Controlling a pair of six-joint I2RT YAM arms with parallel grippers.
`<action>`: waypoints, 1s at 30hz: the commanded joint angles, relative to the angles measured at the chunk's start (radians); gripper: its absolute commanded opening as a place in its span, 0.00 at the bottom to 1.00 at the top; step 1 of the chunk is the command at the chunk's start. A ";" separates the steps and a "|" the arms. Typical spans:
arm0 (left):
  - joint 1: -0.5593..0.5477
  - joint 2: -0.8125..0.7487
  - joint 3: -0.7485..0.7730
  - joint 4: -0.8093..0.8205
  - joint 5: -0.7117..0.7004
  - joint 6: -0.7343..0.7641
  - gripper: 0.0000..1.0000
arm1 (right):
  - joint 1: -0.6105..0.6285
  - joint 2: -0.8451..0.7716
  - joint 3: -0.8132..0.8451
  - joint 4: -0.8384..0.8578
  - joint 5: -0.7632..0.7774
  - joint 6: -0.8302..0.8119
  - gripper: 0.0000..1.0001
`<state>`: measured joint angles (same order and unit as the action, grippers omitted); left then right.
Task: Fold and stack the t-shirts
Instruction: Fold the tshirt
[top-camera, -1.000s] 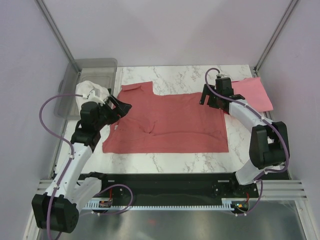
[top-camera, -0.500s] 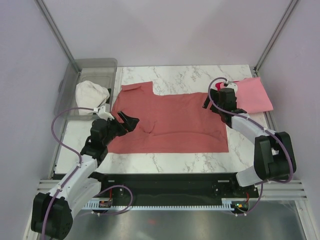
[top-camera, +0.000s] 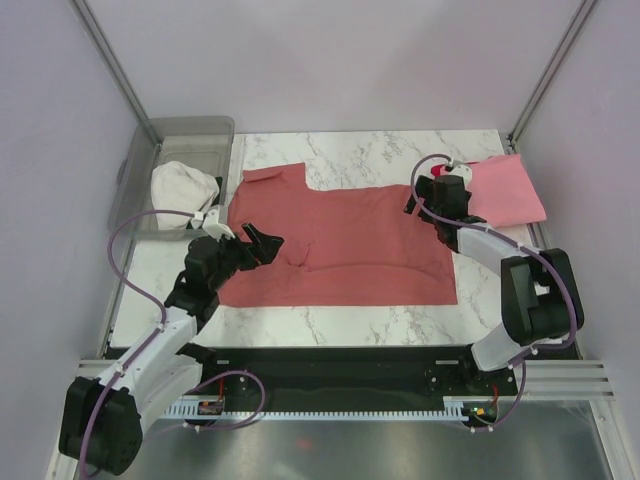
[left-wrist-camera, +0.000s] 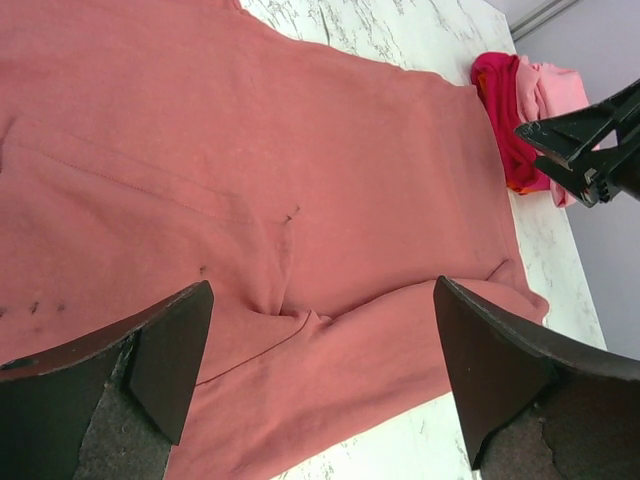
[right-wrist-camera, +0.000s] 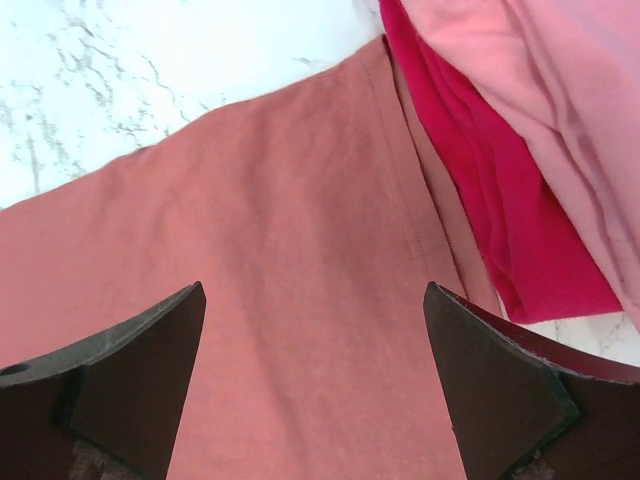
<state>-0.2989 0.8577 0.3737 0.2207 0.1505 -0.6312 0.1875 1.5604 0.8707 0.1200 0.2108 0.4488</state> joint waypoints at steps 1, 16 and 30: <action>-0.005 0.000 0.021 0.055 -0.026 0.079 0.99 | 0.000 0.044 0.007 0.064 0.044 -0.001 0.98; -0.009 0.037 0.037 0.042 -0.006 0.050 0.99 | -0.077 0.355 0.407 -0.149 0.003 -0.050 0.73; -0.013 0.043 0.056 0.009 -0.031 0.051 0.99 | -0.126 0.624 0.720 -0.324 -0.024 -0.055 0.56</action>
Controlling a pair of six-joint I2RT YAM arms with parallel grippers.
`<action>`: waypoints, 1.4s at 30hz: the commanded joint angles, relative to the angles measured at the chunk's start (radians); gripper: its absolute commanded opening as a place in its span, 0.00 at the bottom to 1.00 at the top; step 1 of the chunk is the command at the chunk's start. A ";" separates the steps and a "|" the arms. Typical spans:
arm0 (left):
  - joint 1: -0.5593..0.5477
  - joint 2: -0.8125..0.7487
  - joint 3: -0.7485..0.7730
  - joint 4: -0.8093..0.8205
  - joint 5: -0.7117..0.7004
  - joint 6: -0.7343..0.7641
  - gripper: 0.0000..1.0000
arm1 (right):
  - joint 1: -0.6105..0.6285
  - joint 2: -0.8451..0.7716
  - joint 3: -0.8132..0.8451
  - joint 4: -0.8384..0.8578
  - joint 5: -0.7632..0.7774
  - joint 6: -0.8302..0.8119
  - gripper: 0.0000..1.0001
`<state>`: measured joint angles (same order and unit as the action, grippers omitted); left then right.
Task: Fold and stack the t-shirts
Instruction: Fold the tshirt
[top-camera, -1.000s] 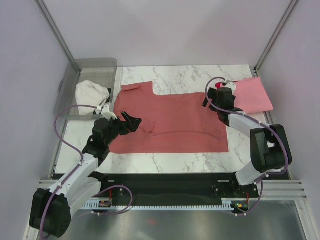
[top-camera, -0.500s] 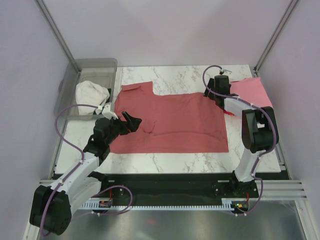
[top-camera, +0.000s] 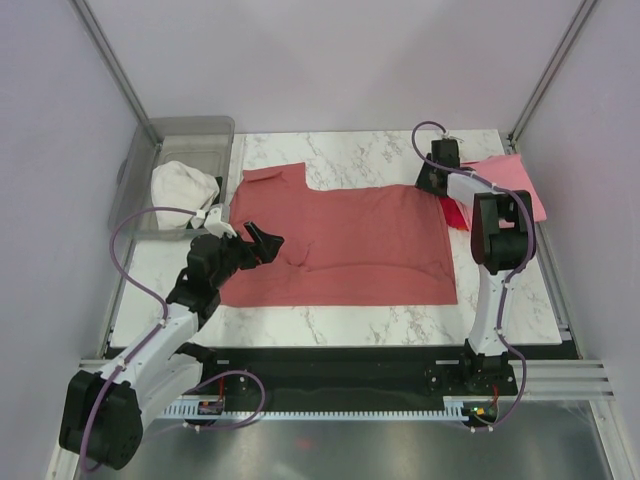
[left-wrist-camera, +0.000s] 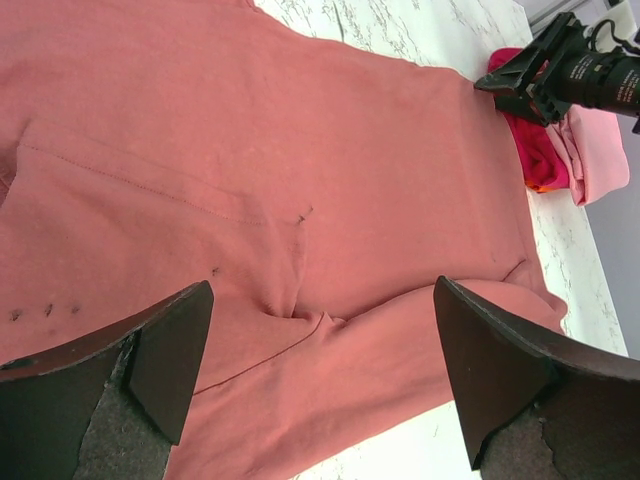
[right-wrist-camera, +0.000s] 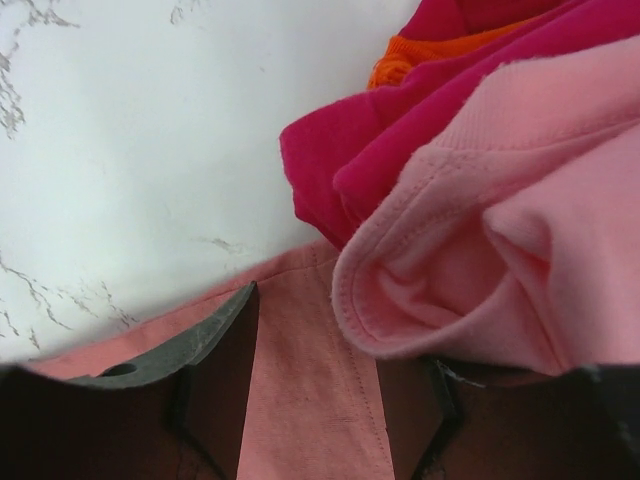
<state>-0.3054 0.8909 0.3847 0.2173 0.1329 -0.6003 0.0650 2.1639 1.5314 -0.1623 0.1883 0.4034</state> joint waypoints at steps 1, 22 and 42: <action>-0.006 0.010 0.046 0.013 -0.015 0.022 0.98 | -0.004 0.022 0.059 -0.045 0.005 -0.012 0.56; -0.004 0.098 0.132 -0.081 -0.119 0.037 1.00 | 0.015 0.148 0.230 -0.172 0.062 -0.055 0.13; 0.061 0.885 1.002 -0.490 -0.273 0.134 0.88 | 0.073 0.036 0.130 -0.079 0.100 -0.078 0.00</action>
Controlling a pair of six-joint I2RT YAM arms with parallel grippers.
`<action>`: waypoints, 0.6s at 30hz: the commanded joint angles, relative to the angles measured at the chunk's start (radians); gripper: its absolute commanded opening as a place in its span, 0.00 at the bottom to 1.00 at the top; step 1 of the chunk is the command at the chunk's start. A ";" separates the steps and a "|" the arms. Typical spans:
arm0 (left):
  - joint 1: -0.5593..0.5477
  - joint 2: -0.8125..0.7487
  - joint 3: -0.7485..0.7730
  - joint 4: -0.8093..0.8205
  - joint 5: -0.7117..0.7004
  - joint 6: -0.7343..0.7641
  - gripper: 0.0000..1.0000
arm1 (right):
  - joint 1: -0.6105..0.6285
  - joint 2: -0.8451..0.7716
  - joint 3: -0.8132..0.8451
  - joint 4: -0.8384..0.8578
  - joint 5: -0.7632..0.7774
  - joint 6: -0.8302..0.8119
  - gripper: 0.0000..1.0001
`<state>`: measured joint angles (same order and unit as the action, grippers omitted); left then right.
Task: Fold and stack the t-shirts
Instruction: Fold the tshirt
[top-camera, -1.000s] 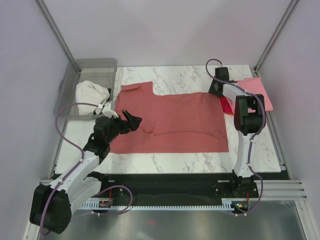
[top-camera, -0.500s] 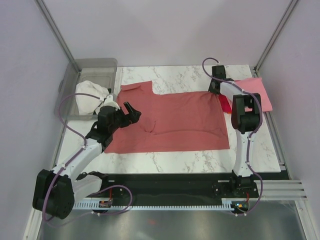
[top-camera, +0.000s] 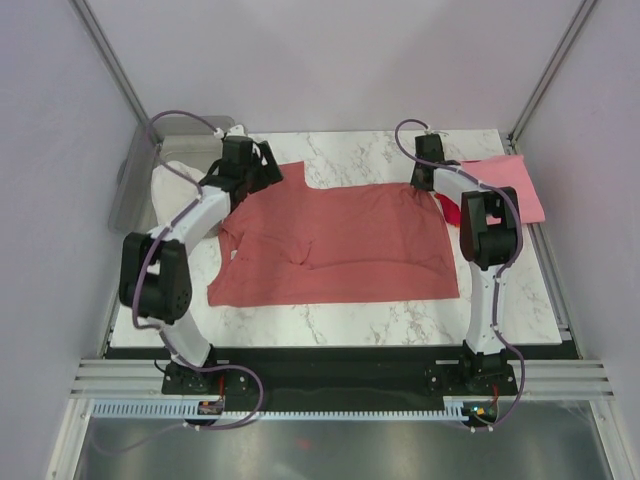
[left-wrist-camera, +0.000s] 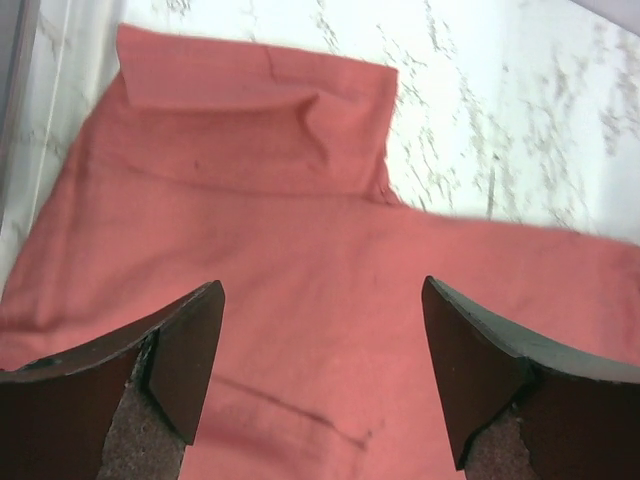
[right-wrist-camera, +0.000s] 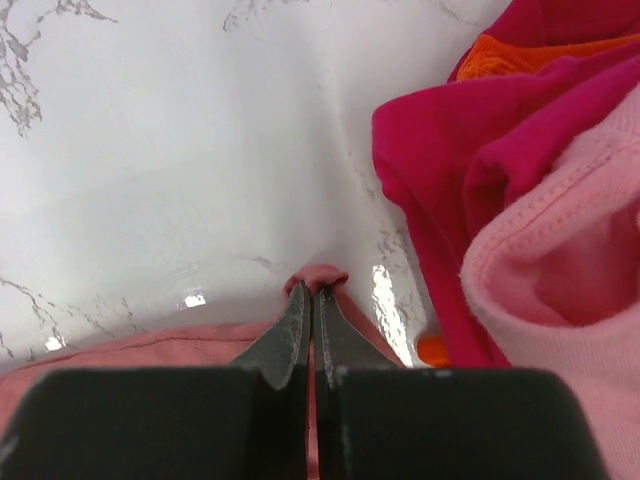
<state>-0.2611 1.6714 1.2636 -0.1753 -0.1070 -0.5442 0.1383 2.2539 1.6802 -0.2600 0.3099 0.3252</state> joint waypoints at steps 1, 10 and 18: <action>0.019 0.150 0.216 -0.136 -0.033 0.081 0.86 | 0.000 -0.069 -0.045 0.050 -0.031 0.000 0.00; 0.031 0.448 0.474 -0.211 -0.137 0.098 0.83 | -0.002 -0.106 -0.106 0.131 -0.089 0.017 0.00; 0.048 0.591 0.621 -0.265 -0.106 0.081 0.84 | 0.000 -0.103 -0.099 0.123 -0.101 0.018 0.00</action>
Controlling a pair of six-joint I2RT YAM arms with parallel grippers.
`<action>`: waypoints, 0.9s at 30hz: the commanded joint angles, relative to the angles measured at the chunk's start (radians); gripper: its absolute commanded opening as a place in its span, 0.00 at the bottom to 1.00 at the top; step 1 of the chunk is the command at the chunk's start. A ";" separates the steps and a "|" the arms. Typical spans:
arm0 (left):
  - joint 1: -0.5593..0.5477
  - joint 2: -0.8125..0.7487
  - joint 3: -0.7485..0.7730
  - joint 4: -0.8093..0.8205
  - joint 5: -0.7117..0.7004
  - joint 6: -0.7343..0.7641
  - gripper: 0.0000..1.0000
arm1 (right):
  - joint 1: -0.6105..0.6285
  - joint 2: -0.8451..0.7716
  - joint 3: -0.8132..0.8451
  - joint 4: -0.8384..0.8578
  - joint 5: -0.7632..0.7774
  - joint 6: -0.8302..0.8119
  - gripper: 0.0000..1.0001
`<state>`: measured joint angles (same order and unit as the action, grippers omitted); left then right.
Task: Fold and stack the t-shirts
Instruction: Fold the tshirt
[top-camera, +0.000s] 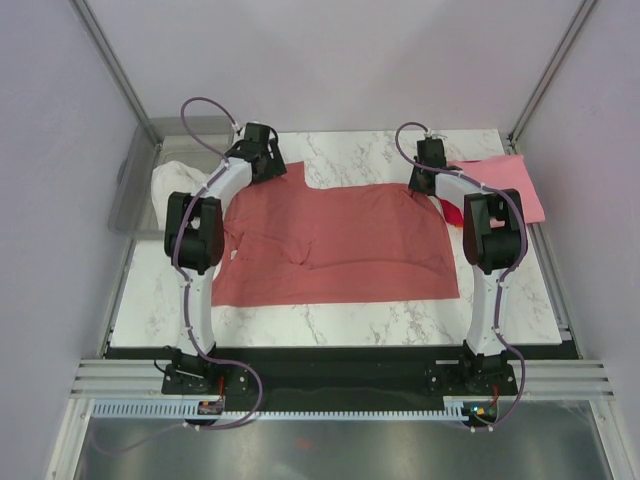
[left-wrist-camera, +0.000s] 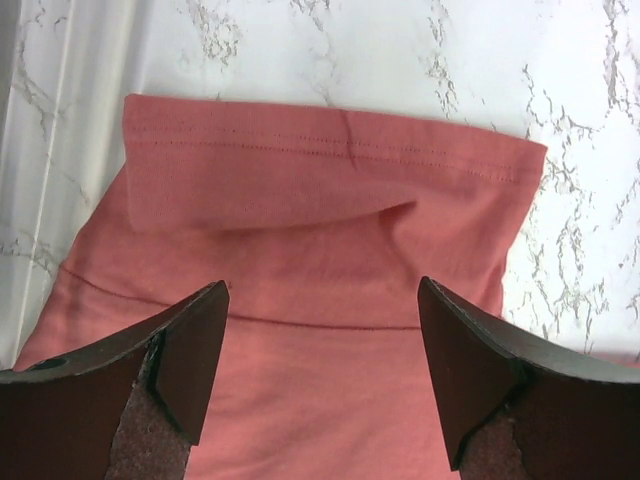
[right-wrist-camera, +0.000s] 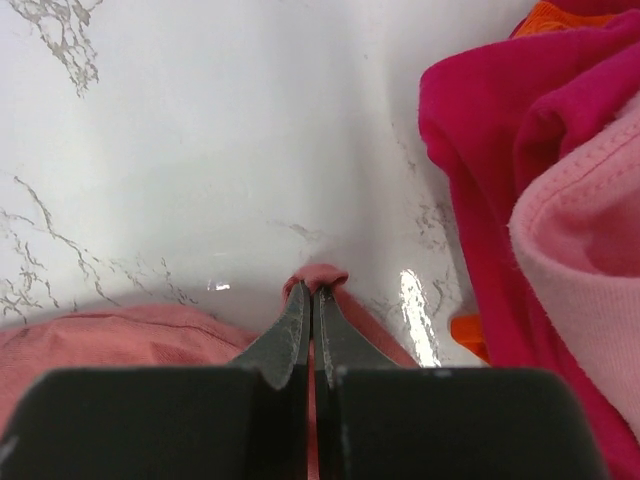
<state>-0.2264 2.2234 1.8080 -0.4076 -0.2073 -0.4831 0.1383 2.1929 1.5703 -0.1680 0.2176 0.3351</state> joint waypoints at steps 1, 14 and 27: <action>0.016 0.048 0.091 -0.033 0.002 -0.010 0.84 | 0.000 -0.044 0.010 0.032 -0.006 0.008 0.00; 0.067 0.116 0.145 -0.027 -0.024 -0.242 0.85 | -0.002 -0.045 0.011 0.030 -0.009 0.004 0.00; 0.093 0.174 0.200 -0.014 0.054 -0.241 0.09 | 0.000 -0.053 0.005 0.025 0.002 0.002 0.00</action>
<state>-0.1440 2.4081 1.9823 -0.4397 -0.1524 -0.7136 0.1383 2.1929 1.5703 -0.1650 0.2153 0.3359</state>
